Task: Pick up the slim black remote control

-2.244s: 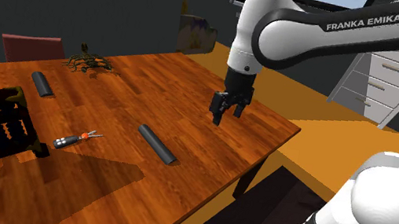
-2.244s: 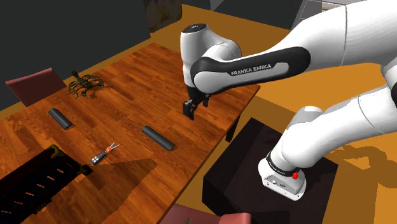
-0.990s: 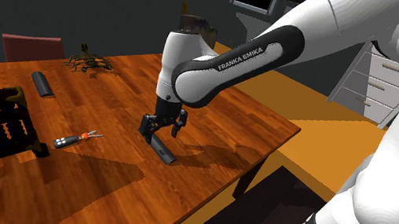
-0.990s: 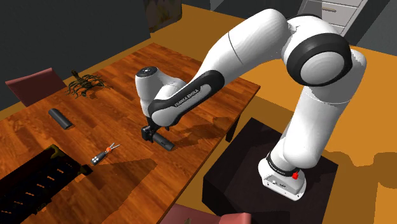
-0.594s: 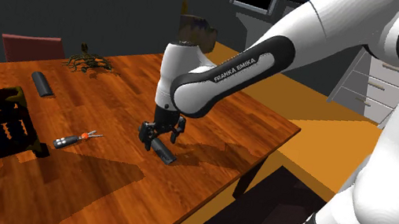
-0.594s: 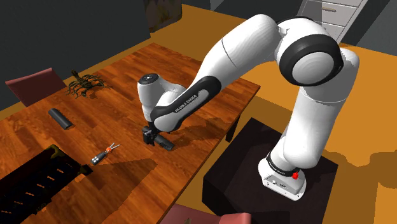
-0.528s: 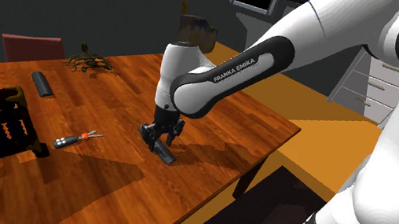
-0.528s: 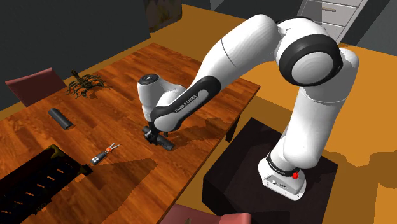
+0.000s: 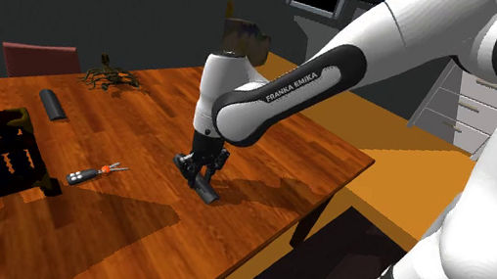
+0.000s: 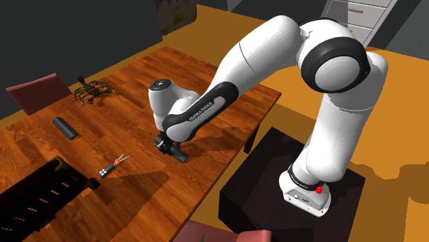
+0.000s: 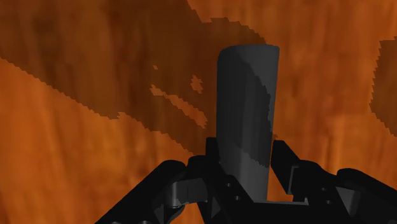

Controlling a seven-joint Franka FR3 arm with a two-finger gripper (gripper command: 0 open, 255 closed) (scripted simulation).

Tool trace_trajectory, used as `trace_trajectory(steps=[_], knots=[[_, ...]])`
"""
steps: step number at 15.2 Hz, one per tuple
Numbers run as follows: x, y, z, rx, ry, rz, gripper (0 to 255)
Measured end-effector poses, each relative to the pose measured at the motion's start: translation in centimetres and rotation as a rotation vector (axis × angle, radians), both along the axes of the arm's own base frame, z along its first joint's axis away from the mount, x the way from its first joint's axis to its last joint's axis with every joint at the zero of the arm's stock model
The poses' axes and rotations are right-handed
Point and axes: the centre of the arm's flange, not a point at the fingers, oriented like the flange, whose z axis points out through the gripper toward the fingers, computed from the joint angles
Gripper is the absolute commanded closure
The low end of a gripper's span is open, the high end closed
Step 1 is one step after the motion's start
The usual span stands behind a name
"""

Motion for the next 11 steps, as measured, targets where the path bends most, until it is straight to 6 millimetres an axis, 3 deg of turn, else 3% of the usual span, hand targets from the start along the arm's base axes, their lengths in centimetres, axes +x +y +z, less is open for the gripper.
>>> trace_trajectory(steps=[4, 11], knots=[[-0.2, 0.1, 0.9, 0.001, 0.001, 0.001, 255], [-0.2, 0.2, 4.5, 0.001, 0.001, 0.001, 255]])
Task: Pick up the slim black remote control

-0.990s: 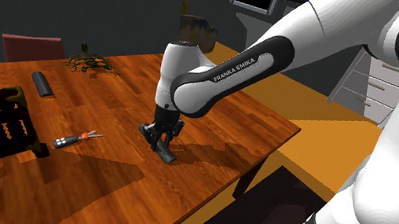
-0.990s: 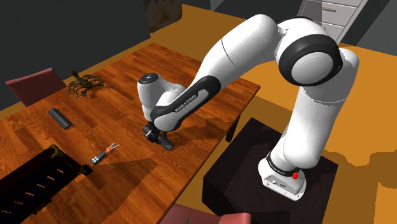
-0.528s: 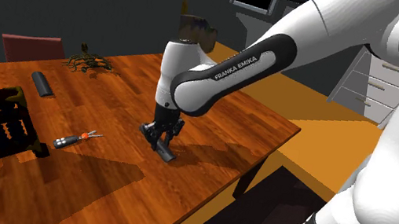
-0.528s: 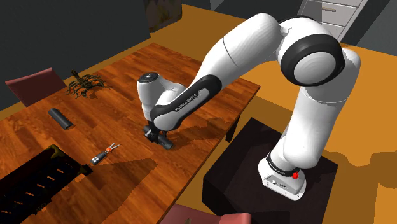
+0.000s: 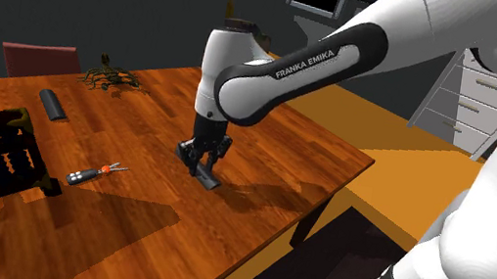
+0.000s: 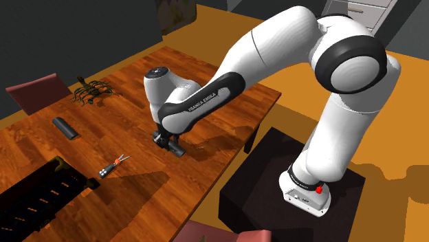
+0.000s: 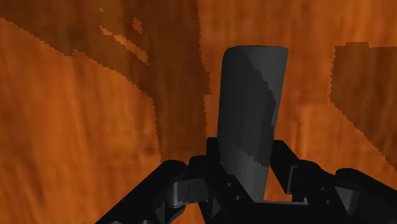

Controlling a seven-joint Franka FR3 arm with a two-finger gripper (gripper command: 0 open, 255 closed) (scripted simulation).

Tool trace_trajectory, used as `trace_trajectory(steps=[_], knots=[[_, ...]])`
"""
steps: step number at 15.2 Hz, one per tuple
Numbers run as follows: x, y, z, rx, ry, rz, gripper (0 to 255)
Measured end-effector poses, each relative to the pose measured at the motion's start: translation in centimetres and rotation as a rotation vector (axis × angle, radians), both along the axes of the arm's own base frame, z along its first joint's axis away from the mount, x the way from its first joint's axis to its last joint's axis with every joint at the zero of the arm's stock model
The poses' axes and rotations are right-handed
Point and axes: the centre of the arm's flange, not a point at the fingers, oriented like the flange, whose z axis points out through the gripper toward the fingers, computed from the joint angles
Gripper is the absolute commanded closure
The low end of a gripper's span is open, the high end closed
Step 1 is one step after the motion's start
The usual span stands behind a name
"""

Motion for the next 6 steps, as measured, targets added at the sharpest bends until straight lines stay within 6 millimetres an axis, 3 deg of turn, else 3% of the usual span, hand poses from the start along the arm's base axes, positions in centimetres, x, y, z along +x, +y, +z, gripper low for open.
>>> trace_trajectory(steps=[6], knots=[[0.0, -0.1, 3.0, 0.0, 0.0, 0.0, 255]])
